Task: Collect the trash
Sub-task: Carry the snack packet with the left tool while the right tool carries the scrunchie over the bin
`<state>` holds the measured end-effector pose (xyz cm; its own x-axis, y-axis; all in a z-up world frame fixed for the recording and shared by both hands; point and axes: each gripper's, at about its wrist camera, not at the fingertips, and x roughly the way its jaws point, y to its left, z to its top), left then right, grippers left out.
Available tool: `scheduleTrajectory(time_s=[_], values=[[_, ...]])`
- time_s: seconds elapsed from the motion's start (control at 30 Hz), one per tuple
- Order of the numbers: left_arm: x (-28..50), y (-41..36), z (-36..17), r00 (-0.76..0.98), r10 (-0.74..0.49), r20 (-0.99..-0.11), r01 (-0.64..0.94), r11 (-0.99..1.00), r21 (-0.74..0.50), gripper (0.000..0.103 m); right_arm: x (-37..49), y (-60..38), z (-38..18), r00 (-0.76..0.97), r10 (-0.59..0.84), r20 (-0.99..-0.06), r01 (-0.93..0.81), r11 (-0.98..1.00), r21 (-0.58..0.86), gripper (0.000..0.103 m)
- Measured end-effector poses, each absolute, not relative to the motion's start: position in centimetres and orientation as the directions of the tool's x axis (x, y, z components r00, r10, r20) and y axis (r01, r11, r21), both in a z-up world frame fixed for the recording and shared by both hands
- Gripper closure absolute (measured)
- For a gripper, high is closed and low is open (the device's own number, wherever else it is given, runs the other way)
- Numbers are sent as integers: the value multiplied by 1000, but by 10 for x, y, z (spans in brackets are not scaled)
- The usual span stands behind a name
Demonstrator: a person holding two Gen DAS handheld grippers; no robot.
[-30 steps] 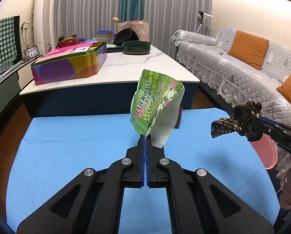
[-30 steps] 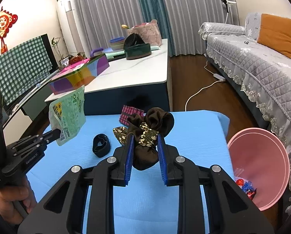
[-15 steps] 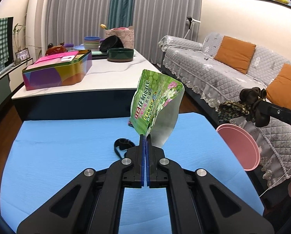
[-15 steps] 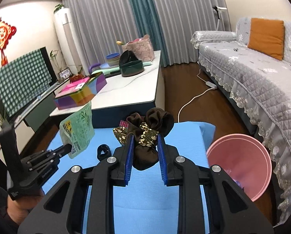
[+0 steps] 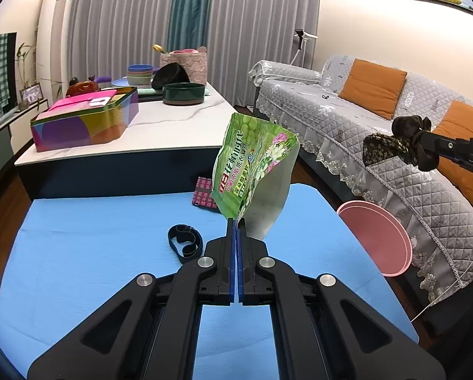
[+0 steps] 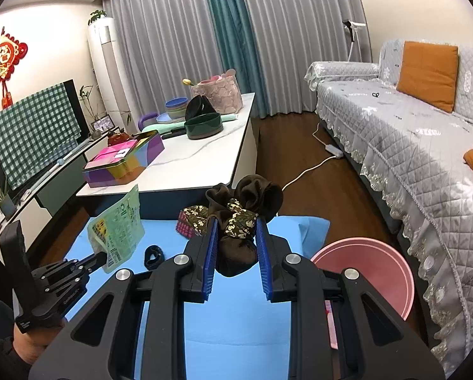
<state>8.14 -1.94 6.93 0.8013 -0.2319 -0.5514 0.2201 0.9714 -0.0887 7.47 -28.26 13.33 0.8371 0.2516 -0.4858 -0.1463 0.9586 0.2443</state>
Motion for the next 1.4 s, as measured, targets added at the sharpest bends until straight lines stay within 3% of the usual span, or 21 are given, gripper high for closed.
scheduleTrajectory(time_s=[1.4], values=[[103, -111, 43, 751, -349, -560, 365, 927, -89, 103, 70, -380, 73, 860, 49, -508, 89, 966, 243, 79]])
